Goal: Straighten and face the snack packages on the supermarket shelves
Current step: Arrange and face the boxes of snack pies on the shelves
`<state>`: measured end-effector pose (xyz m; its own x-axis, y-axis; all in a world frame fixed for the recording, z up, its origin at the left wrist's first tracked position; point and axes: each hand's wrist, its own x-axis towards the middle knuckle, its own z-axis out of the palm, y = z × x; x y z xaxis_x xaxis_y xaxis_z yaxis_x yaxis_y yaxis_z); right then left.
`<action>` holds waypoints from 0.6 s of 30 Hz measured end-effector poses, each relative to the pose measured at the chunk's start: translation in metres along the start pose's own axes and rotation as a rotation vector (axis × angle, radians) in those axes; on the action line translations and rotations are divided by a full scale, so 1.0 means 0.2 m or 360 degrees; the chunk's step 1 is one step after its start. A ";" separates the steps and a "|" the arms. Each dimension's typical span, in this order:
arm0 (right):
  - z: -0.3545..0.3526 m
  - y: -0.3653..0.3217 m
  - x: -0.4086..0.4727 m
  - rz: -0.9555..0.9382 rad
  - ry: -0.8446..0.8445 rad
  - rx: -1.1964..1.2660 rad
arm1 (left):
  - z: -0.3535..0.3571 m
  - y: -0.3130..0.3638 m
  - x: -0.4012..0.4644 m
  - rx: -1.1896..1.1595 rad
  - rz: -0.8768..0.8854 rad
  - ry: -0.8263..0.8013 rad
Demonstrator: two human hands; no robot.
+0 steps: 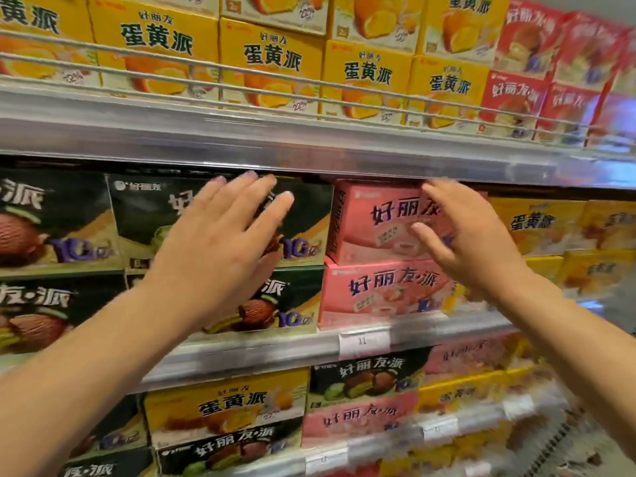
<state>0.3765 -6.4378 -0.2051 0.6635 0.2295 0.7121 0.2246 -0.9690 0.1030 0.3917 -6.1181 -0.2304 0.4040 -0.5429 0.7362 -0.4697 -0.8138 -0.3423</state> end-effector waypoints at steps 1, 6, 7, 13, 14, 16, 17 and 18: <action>0.01 0.03 0.02 -0.0036 -0.0021 -0.0046 | 0.02 0.01 0.03 0.0034 -0.0052 -0.0007; 0.10 0.11 0.13 -0.0047 0.0003 -0.0076 | 0.08 0.03 0.08 0.0206 -0.0305 -0.0028; 0.11 0.12 0.14 -0.0044 0.0053 -0.0026 | 0.09 0.02 0.09 0.0231 -0.0335 -0.0038; 0.15 0.12 0.16 -0.0052 0.0289 0.0168 | 0.08 0.03 0.11 0.0235 -0.0363 0.0015; 0.15 0.11 0.16 -0.0052 0.0301 0.0174 | 0.08 0.03 0.11 0.0224 -0.0356 0.0021; 0.16 0.09 0.16 -0.0058 0.0314 0.0191 | 0.08 0.03 0.12 0.0209 -0.0340 0.0029; 0.16 0.08 0.16 -0.0055 0.0313 0.0204 | 0.08 0.03 0.12 0.0200 -0.0337 0.0031; 0.17 0.07 0.16 -0.0052 0.0312 0.0213 | 0.08 0.03 0.11 0.0192 -0.0341 0.0031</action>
<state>0.4238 -6.4406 -0.2045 0.5062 0.2254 0.8325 0.3448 -0.9376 0.0442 0.4113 -6.1381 -0.2250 0.4685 -0.3519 0.8103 -0.2771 -0.9295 -0.2435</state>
